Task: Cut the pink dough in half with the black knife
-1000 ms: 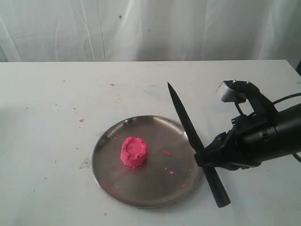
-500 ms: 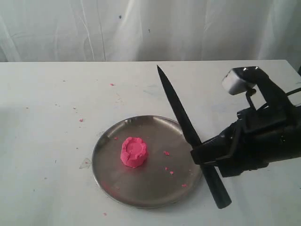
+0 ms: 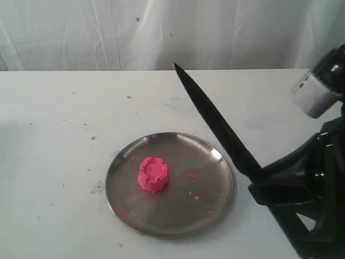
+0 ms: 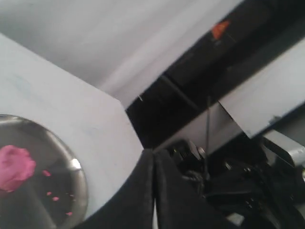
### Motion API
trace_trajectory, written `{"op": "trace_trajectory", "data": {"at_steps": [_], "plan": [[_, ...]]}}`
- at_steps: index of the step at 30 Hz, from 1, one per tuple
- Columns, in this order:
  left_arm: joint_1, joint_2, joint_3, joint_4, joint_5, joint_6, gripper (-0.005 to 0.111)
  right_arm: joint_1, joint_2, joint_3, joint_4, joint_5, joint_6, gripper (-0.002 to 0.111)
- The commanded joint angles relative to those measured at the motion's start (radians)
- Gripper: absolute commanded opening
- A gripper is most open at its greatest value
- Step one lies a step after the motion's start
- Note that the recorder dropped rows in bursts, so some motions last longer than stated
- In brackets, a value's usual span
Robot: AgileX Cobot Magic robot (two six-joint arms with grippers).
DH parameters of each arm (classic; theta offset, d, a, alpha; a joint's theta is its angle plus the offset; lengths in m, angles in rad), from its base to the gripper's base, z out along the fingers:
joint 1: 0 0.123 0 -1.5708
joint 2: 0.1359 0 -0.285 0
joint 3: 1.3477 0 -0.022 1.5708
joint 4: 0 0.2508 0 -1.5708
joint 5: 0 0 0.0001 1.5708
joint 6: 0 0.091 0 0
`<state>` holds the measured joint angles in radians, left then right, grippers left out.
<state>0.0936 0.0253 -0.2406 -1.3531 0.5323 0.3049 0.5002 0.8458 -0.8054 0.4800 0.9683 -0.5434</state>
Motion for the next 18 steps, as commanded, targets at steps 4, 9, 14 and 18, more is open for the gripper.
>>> {"op": "trace_trajectory", "data": {"at_steps": [4, 9, 14, 18], "plan": [[0.003, 0.175, -0.126, -0.232, 0.149, 0.309, 0.045, 0.122, -0.041, -0.131, -0.067, 0.034, 0.088, 0.0], [0.003, 0.302, -0.165, -0.215, 0.078, 0.424, 0.051, 0.173, 0.032, -0.175, -0.202, -0.049, 0.13, 0.0], [0.003, 0.511, -0.169, -0.268, 0.071, 0.573, 0.048, 0.182, 0.181, -0.197, -0.35, -0.111, 0.23, 0.0], [0.003, 0.692, -0.169, -0.391, 0.154, 0.766, 0.048, 0.203, 0.287, -0.196, -0.343, -0.191, 0.233, 0.0]]}}
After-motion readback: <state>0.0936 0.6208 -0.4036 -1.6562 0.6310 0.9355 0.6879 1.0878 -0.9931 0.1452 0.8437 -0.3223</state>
